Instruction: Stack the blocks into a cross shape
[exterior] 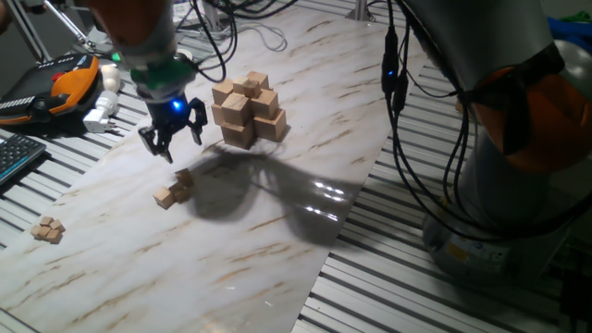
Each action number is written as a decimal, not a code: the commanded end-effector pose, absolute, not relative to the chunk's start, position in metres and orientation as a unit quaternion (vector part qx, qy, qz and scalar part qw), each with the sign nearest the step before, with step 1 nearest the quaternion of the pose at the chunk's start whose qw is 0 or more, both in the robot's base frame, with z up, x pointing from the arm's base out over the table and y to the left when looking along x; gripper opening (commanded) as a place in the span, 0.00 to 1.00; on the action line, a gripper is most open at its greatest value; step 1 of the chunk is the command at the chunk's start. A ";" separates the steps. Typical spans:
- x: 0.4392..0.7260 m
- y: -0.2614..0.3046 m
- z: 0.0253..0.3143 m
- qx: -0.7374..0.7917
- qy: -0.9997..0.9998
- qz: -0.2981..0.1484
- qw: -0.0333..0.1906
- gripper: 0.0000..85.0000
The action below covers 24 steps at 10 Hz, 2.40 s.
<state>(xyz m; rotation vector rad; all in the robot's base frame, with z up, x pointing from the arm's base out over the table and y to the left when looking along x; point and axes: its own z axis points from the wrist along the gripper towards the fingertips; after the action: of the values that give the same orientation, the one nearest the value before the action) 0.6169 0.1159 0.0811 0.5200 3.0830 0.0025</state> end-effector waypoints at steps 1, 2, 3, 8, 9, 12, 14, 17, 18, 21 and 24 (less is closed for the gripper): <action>0.619 0.116 0.079 0.168 0.986 0.002 0.008 0.80; 0.621 0.116 0.076 0.168 0.986 0.006 0.005 0.80; 0.623 0.117 0.073 0.169 0.986 0.007 0.006 0.80; 0.623 0.124 0.054 0.208 0.978 0.005 0.025 0.80; 0.624 0.125 0.050 0.208 0.978 0.006 0.026 0.80; 0.626 0.124 0.039 0.208 0.978 0.012 0.033 0.80; 0.624 0.126 0.038 0.212 0.977 0.013 0.033 0.80; 0.622 0.128 0.034 0.217 0.975 0.013 0.036 0.60; 0.620 0.129 0.032 0.217 0.975 0.010 0.039 0.60; 0.612 0.135 0.029 0.222 0.974 0.006 0.042 0.60; 0.614 0.135 0.030 0.220 0.974 0.000 0.046 0.60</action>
<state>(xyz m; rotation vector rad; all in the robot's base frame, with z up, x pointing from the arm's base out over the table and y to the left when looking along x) 0.6139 0.1349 0.0304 0.6705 2.9755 0.0009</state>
